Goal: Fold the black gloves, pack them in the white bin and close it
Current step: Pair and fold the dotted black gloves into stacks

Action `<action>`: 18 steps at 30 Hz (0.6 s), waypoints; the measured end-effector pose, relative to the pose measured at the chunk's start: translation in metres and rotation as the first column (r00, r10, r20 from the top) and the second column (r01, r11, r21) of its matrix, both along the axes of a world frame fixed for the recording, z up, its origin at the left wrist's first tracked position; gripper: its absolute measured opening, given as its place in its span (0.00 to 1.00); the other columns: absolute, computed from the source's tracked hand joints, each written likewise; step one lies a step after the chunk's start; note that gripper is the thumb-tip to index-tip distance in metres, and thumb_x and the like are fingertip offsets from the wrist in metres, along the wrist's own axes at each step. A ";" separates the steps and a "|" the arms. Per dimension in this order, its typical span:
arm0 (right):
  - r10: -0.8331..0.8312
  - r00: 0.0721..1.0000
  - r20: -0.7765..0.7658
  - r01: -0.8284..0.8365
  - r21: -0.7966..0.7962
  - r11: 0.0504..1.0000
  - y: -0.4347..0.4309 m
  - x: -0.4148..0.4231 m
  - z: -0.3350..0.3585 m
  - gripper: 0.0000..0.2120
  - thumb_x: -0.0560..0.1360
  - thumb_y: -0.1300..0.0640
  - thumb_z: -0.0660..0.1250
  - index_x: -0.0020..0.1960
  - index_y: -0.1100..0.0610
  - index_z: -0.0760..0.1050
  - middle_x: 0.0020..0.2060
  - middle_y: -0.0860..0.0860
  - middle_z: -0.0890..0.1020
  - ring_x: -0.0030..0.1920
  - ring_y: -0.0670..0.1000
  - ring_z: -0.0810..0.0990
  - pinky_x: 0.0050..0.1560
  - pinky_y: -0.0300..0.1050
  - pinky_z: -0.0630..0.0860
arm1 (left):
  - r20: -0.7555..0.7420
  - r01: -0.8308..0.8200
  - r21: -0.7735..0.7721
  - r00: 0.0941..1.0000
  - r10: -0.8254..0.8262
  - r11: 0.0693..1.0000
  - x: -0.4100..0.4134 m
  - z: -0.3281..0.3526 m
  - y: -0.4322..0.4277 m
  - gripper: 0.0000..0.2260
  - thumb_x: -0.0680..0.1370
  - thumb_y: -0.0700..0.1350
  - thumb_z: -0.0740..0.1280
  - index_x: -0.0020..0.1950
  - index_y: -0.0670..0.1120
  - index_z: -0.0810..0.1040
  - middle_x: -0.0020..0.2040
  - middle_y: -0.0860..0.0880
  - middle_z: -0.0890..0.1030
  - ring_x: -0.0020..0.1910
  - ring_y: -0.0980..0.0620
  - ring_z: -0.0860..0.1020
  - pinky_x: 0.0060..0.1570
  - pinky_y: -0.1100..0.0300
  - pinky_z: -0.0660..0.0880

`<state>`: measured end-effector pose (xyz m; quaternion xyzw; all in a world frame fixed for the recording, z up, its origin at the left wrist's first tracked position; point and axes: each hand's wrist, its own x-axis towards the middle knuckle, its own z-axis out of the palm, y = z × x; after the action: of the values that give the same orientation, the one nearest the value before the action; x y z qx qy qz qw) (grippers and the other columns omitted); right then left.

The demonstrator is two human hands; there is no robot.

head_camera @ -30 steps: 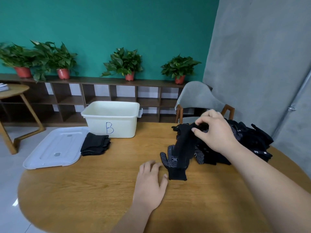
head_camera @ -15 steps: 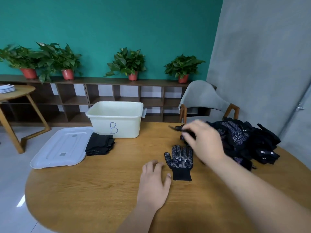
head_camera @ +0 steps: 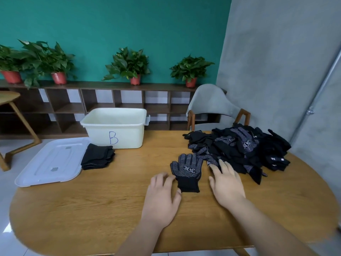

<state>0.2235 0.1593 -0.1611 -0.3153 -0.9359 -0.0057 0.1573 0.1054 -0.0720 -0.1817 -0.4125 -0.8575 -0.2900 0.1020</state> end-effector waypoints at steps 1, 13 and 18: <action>-0.057 0.997 0.057 0.059 -0.028 0.998 0.006 0.005 -0.002 0.24 0.85 0.44 0.54 0.80 0.47 0.64 0.79 0.50 0.67 0.80 0.54 0.62 0.79 0.55 0.59 | 0.000 0.000 -0.003 1.000 0.000 1.000 0.000 0.000 0.000 0.25 0.84 0.62 0.55 0.77 0.54 0.71 0.75 0.54 0.67 0.76 0.54 0.61 0.75 0.54 0.65; 0.012 0.981 -0.194 0.016 0.142 0.990 0.018 0.046 -0.017 0.08 0.72 0.54 0.78 0.51 0.49 0.88 0.42 0.44 0.80 0.49 0.53 0.75 0.51 0.53 0.75 | -0.013 0.001 -0.030 1.000 -0.002 1.000 0.000 0.000 0.002 0.25 0.84 0.63 0.54 0.78 0.54 0.70 0.75 0.55 0.66 0.76 0.54 0.61 0.76 0.55 0.65; 0.156 0.906 -0.393 -0.117 0.122 0.986 0.005 0.045 0.023 0.11 0.78 0.60 0.72 0.59 0.53 0.85 0.47 0.46 0.76 0.43 0.50 0.77 0.47 0.49 0.79 | 0.030 -0.025 0.022 0.999 0.024 0.999 -0.002 -0.001 0.001 0.24 0.83 0.63 0.55 0.75 0.55 0.73 0.73 0.55 0.68 0.74 0.54 0.62 0.75 0.54 0.65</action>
<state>0.2688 0.1641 -0.1386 -0.2356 -0.9022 0.0252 0.3604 0.1031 -0.0710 -0.1823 -0.3966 -0.8606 -0.3043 0.0973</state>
